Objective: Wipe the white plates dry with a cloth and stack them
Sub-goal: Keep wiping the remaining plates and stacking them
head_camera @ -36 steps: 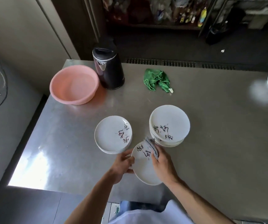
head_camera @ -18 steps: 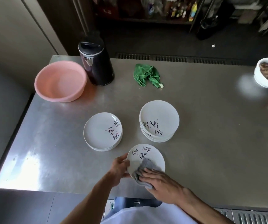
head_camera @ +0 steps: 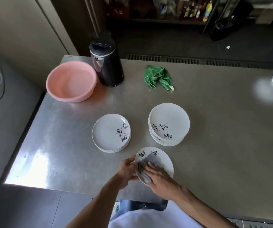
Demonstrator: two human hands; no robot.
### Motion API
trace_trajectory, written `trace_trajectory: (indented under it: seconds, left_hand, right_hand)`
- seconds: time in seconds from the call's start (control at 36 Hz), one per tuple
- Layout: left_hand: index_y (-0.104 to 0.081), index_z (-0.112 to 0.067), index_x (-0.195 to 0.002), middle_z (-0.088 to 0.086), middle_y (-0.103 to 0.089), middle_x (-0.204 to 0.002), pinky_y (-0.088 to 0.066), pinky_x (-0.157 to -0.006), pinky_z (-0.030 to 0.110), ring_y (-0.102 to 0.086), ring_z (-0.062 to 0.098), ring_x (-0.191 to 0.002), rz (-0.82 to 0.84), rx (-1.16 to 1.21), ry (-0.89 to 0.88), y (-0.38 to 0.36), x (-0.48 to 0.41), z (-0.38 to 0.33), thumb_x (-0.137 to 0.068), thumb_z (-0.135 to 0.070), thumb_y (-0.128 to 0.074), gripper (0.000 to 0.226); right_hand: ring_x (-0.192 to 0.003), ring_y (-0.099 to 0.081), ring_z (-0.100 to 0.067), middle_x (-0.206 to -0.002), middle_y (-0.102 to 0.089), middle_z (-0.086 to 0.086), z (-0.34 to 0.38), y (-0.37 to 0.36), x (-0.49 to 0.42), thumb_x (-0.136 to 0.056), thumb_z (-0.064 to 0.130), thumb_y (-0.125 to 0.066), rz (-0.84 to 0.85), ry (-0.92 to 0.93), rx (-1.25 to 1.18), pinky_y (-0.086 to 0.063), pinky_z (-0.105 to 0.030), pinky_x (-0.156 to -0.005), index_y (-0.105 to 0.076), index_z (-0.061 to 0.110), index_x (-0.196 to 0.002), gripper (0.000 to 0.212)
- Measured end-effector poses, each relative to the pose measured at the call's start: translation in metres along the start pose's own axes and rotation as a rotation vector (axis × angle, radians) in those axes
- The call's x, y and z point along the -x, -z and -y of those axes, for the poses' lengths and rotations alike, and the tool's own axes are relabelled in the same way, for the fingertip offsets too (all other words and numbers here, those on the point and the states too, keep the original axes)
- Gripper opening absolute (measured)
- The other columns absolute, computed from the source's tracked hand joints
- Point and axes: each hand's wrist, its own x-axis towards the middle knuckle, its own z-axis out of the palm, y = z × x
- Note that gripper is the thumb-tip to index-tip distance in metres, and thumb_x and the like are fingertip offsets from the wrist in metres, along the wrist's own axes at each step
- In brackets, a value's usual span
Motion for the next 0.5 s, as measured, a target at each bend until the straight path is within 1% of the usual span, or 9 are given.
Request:
trace_trajectory:
  seconds: [0.08,0.14,0.17,0.22,0.31,0.33,0.39,0.42,0.5]
  left_hand:
    - [-0.070,-0.025,-0.126,0.013,-0.078,-0.102,-0.063,-0.070,0.042,-0.076,0.028,-0.085,-0.002,0.007,0.020,0.005,-0.001,0.002,-0.092,0.000,-0.040,0.052]
    - [-0.069,-0.026,-0.127,0.011,-0.078,-0.100,-0.062,-0.069,0.040,-0.076,0.025,-0.083,0.016,0.002,0.018,0.006,0.000,0.002,-0.084,-0.009,-0.048,0.051]
    - [-0.069,-0.027,-0.127,0.010,-0.078,-0.100,-0.062,-0.070,0.040,-0.075,0.024,-0.083,0.014,-0.003,0.018,0.007,0.000,0.002,-0.084,-0.010,-0.048,0.051]
    - [-0.069,-0.029,-0.127,0.008,-0.078,-0.101,-0.062,-0.069,0.039,-0.074,0.022,-0.083,0.015,-0.020,0.014,0.005,-0.001,0.002,-0.092,-0.003,-0.043,0.051]
    - [-0.068,-0.032,-0.127,0.002,-0.077,-0.097,-0.062,-0.067,0.037,-0.074,0.016,-0.079,0.019,-0.042,-0.004,0.000,-0.001,0.002,-0.094,0.001,-0.038,0.055]
    - [-0.068,-0.032,-0.128,0.002,-0.076,-0.096,-0.062,-0.068,0.037,-0.074,0.015,-0.079,0.025,-0.048,-0.015,-0.002,-0.001,0.002,-0.094,0.001,-0.038,0.055]
    - [-0.067,-0.031,-0.129,0.001,-0.076,-0.096,-0.062,-0.070,0.039,-0.073,0.014,-0.079,0.037,-0.061,-0.037,-0.005,0.001,0.001,-0.095,0.002,-0.038,0.056]
    - [-0.067,-0.031,-0.129,0.001,-0.076,-0.097,-0.063,-0.071,0.039,-0.073,0.014,-0.082,0.046,-0.063,-0.048,-0.005,0.001,0.000,-0.096,0.002,-0.039,0.054]
    - [-0.069,-0.025,-0.125,0.007,-0.076,-0.110,-0.064,-0.077,0.042,-0.074,0.018,-0.096,0.059,-0.066,-0.075,-0.005,0.003,-0.001,-0.106,-0.010,-0.049,0.032]
  right_hand:
    - [-0.147,-0.029,-0.006,-0.155,-0.041,0.008,-0.008,0.005,0.027,-0.103,0.027,-0.043,0.001,0.035,-0.085,-0.020,-0.028,-0.123,-0.047,0.022,-0.148,0.046]
    - [-0.147,-0.028,-0.006,-0.154,-0.039,0.010,-0.018,0.007,0.040,-0.100,0.025,-0.049,0.021,-0.043,-0.109,-0.020,-0.028,-0.123,-0.053,0.021,-0.143,0.044]
    - [-0.148,-0.026,-0.008,-0.155,-0.034,0.012,-0.024,0.007,0.042,-0.098,0.022,-0.050,0.028,-0.076,-0.107,-0.016,-0.025,-0.123,-0.053,0.019,-0.143,0.045]
    - [-0.150,-0.021,-0.009,-0.155,-0.020,0.014,-0.031,0.006,0.036,-0.096,0.015,-0.050,0.016,-0.136,-0.068,-0.004,-0.017,-0.122,-0.046,0.015,-0.148,0.052]
    - [-0.152,-0.005,-0.008,-0.162,-0.008,0.011,-0.030,0.005,0.008,-0.101,0.019,-0.043,-0.056,-0.275,-0.088,0.007,-0.019,-0.121,-0.024,0.019,-0.157,0.059]
    - [-0.153,-0.003,-0.011,-0.165,-0.009,0.006,-0.027,0.005,-0.003,-0.104,0.022,-0.041,-0.081,-0.354,-0.125,0.006,-0.024,-0.123,-0.021,0.020,-0.158,0.057]
    - [-0.154,-0.005,-0.017,-0.166,-0.013,-0.003,-0.016,0.005,-0.024,-0.106,0.023,-0.043,-0.148,-0.494,-0.279,0.000,-0.034,-0.125,-0.023,0.018,-0.157,0.056]
    - [-0.154,-0.004,-0.017,-0.165,-0.014,-0.004,-0.010,0.004,-0.031,-0.105,0.022,-0.045,-0.183,-0.519,-0.369,-0.001,-0.034,-0.125,-0.024,0.017,-0.157,0.055]
    - [-0.150,0.000,-0.004,-0.162,-0.010,0.012,0.007,-0.007,-0.032,-0.105,0.021,-0.043,-0.183,-0.417,-0.460,0.004,-0.018,-0.120,-0.020,0.027,-0.156,0.056]
